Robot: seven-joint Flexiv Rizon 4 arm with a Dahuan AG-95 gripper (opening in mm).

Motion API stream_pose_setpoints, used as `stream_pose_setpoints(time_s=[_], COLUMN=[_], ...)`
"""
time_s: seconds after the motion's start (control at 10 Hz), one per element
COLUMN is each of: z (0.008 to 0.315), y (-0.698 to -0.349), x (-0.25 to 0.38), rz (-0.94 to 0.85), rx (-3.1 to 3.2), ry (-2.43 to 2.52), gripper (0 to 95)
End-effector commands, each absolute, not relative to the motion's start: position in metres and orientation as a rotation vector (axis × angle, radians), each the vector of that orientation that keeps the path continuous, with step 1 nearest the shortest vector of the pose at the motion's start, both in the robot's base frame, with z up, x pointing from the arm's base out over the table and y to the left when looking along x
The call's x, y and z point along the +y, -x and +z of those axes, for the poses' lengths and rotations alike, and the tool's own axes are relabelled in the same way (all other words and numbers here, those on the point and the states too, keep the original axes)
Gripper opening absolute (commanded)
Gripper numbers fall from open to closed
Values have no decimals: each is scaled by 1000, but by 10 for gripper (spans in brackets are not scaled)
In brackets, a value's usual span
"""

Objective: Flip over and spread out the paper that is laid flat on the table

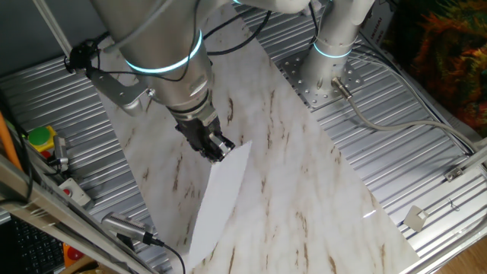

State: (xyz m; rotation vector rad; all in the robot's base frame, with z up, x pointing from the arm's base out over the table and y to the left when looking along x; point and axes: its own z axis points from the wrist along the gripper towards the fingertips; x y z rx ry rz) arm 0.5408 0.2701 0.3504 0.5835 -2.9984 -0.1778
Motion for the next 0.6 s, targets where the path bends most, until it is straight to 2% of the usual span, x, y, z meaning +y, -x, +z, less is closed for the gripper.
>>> stream_pose_setpoints(time_s=[0.1, 0.6], z=[345, 342], y=[-542, -541], x=[258, 226], rz=[-83, -37], rx=[-2990, -2985], ry=[-687, -808], gripper=[0, 0])
